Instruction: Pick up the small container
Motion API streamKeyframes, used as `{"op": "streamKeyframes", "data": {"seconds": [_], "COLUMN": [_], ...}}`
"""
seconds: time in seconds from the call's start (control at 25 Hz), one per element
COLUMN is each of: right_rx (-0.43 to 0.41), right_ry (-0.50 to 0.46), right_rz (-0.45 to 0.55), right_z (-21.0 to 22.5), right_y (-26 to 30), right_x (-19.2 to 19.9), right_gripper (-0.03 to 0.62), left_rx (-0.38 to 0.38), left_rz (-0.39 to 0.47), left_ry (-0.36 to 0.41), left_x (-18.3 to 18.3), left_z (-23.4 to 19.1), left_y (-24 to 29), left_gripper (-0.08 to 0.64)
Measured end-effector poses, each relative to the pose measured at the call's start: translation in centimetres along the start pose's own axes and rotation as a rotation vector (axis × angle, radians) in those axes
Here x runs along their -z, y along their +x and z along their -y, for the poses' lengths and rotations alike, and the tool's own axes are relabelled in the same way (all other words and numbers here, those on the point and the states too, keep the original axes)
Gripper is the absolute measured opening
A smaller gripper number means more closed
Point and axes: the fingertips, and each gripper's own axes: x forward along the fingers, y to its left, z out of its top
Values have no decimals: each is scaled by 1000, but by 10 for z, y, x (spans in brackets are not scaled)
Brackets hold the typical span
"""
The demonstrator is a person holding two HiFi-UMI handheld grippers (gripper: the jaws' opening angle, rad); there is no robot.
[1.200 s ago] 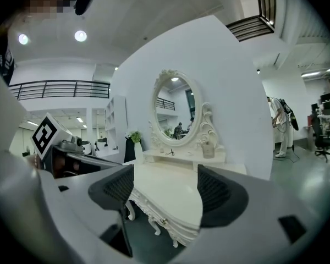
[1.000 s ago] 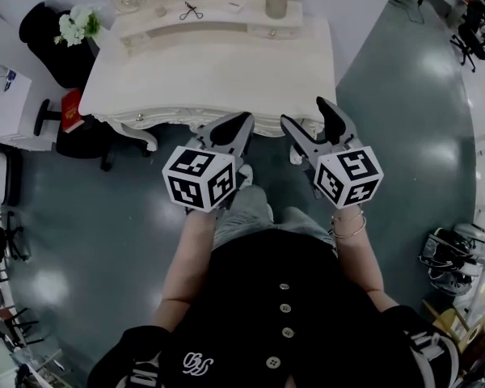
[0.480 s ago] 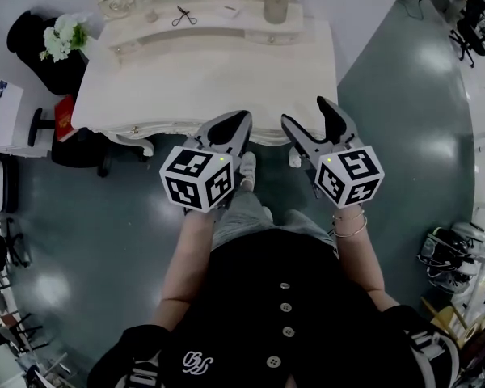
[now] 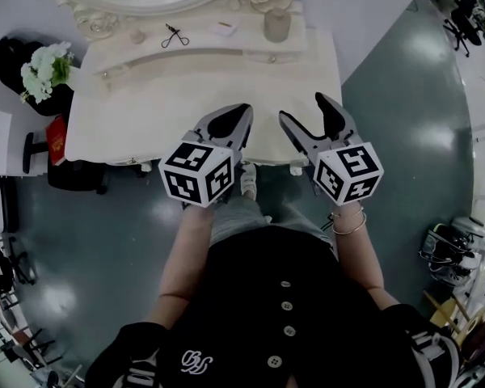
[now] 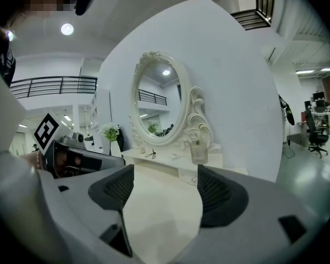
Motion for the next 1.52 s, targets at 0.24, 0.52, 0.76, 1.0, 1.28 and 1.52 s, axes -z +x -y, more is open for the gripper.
{"op": "streamKeyframes", "data": {"seconds": [0.24,0.52,0.76,1.0,1.28,1.52], "right_rx": [44,83,125,147,129,120], "right_ry": [4,2,-15,-17,-15,-11], "right_rz": [14,19,18,1,2,-3], "right_z": [19,31,37,41,38,44], "right_y": [37,78,98,113,128,137], "right_x": [-21,-38,-49,-50,-49,-50], "right_gripper": [348,348,348,345,351,354], "left_rx": [35,81,109,141,171,195], "left_rz": [-10,-8,-20,-10,2,-10], "left_ry": [0,17,29,29,5,-5], "left_x": [-21,-49,-59,-67,-72,-68], "left_z": [-32,-67,-85,-92,-96,-92], "left_y": [23,48,64,74,83,90], "left_gripper": [12,12,12,12,13,12]}}
